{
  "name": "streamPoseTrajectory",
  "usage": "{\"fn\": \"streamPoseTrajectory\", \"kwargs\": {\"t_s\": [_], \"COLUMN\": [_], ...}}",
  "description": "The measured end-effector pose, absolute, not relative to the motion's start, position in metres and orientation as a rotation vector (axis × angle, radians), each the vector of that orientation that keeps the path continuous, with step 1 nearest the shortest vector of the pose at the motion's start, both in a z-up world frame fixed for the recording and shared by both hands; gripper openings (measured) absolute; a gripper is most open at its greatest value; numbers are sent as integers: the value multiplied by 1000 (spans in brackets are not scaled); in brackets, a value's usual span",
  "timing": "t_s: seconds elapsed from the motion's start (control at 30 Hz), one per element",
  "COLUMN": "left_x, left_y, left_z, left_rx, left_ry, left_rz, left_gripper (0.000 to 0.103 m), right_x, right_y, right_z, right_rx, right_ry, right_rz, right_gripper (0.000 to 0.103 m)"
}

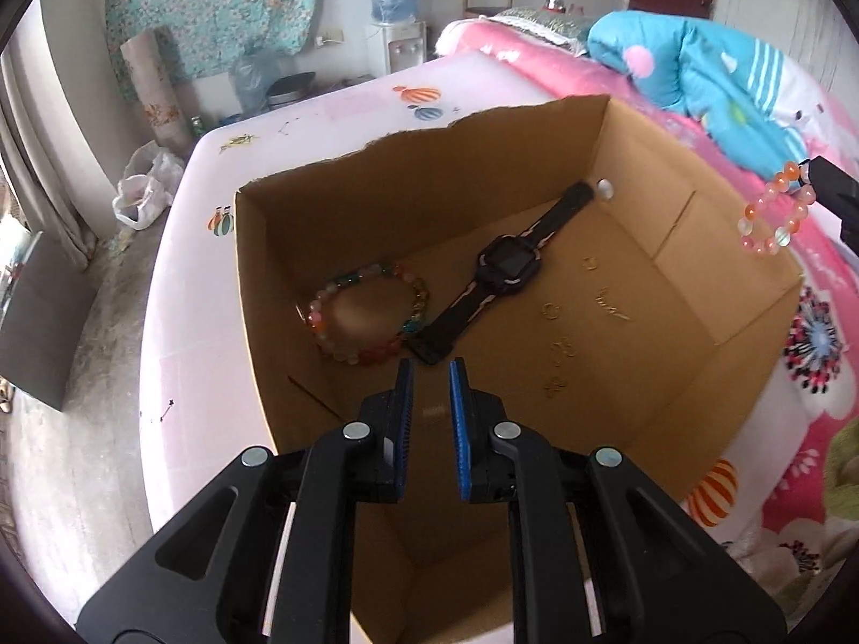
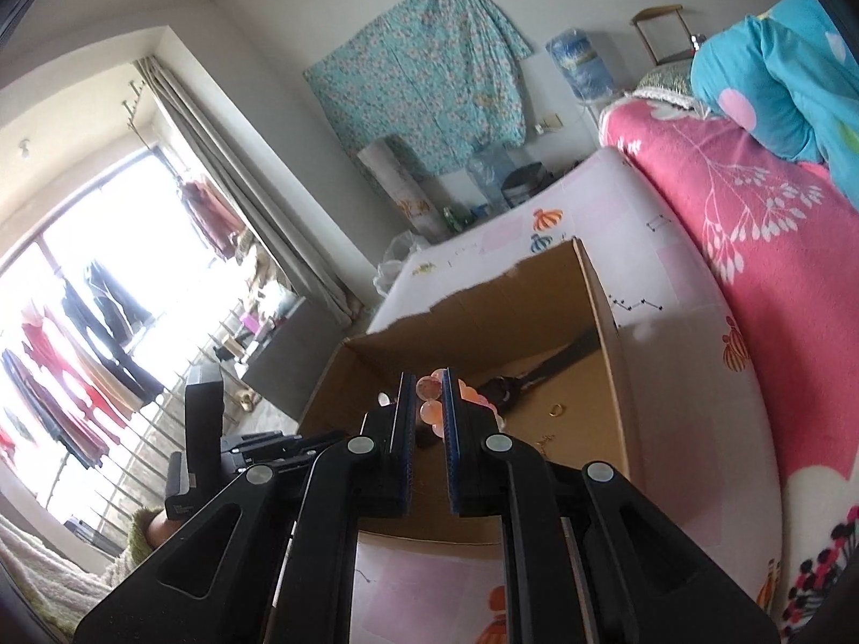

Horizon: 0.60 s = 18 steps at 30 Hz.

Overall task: Organize jewelry
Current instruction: 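Lift the clasp and bracelet and carry both tools over the box, then open the left gripper to drop the clasp while the right gripper drops the bracelet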

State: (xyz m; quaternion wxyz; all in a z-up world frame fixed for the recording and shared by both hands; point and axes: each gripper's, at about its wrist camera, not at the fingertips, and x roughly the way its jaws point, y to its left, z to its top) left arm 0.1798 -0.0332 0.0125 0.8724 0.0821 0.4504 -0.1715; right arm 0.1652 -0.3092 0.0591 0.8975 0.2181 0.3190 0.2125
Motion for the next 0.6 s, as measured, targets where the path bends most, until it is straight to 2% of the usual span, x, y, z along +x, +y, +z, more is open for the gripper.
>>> {"fn": "streamPoseTrajectory", "kwargs": {"t_s": [0.37,0.6], "left_x": [157,134], "left_y": [-17,14], "left_z": [35,52], "left_rx": [74,-26], "left_ry": [809,723], "left_rz": [-355,-336], "left_gripper": [50,61], "right_x": [194,224], "right_y": [-279,-244], "right_z": [40,17], "right_rx": [323,204], "right_ry": [871,1092], "right_rz": [495,563], "right_gripper": [10,10]}}
